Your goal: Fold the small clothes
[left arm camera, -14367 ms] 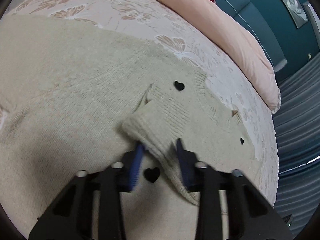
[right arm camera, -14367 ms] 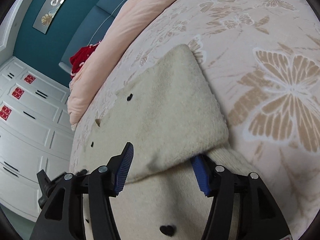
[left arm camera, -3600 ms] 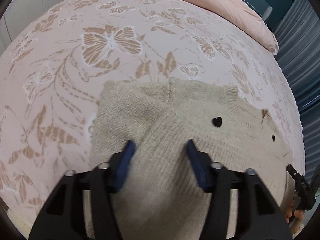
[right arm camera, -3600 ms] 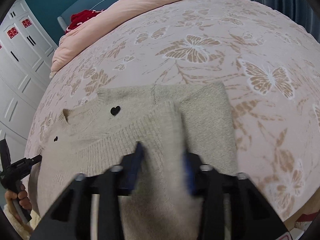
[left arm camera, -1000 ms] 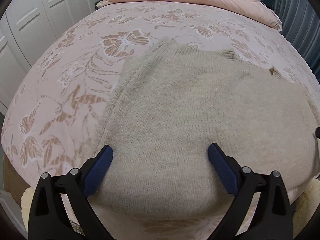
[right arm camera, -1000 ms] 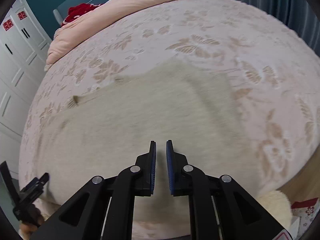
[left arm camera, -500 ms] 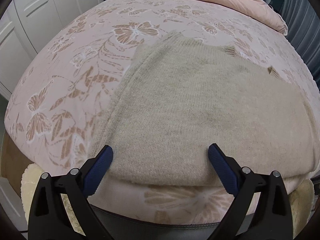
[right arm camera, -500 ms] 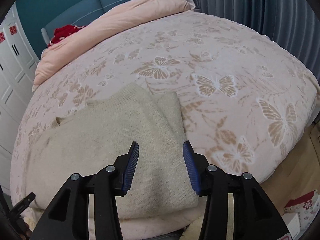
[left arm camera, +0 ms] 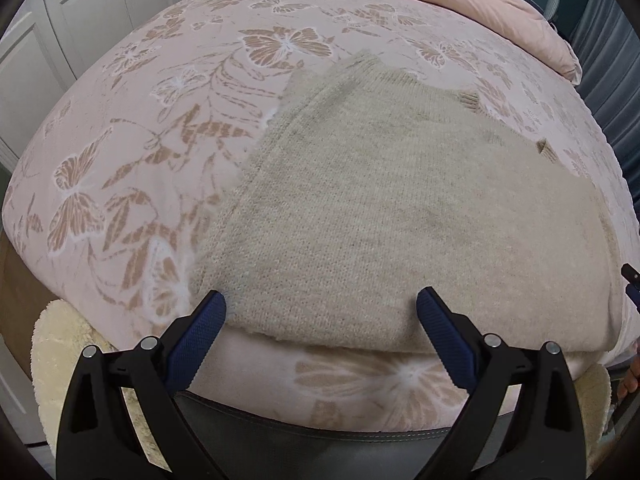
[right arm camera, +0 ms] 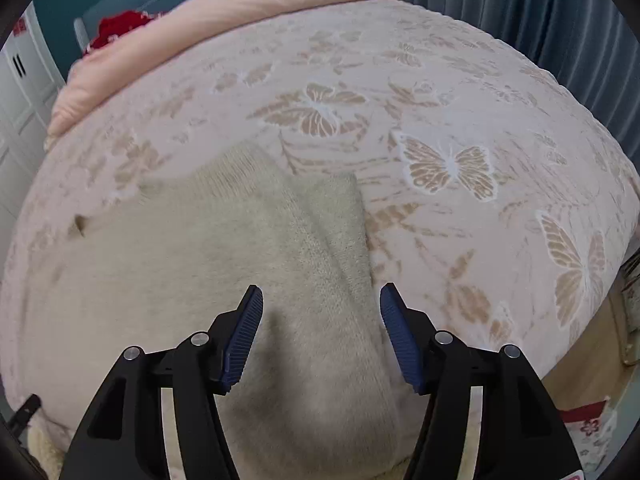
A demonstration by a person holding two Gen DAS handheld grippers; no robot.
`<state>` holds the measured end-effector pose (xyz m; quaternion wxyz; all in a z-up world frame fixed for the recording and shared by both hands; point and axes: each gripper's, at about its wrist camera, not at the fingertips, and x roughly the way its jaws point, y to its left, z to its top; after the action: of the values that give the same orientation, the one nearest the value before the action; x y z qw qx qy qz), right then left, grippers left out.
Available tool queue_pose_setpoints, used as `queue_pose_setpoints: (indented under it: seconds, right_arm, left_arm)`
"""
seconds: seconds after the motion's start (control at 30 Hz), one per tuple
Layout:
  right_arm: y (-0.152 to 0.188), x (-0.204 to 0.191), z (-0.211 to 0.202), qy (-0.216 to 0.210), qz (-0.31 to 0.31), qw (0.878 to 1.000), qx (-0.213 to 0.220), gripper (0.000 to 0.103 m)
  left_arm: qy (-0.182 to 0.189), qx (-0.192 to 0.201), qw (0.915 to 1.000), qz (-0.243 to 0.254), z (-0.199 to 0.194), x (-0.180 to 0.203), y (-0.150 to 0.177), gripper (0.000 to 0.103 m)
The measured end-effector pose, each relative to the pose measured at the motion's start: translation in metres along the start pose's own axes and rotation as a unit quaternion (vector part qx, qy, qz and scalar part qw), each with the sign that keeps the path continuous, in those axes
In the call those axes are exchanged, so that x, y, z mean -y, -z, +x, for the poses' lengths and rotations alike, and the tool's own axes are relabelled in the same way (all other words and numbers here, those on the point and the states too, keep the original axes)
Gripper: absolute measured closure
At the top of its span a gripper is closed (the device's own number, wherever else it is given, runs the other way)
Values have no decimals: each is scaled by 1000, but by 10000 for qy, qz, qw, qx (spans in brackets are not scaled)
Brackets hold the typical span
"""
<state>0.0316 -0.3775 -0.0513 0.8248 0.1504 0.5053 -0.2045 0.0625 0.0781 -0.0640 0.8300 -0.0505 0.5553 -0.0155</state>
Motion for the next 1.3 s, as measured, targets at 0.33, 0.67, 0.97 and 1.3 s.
queue_pose_setpoints:
  seconds: [0.33, 0.67, 0.97, 1.3]
  right_arm:
    - [-1, 18, 19, -37, 101, 9995, -284, 94]
    - [22, -91, -76, -1471, -619, 9865, 373, 82]
    - [27, -295, -33, -2063, -1958, 9579, -379, 99]
    - [32, -342, 3, -1467, -2187, 9624, -668, 94]
  left_arm:
    - [0, -276, 9994, -212, 12, -11, 4, 8]
    - [8, -160, 9998, -145, 0, -8, 11, 8]
    - [-69, -44, 10000, -4, -16, -9, 20, 8]
    - [116, -228, 9995, -202, -8, -25, 24, 8]
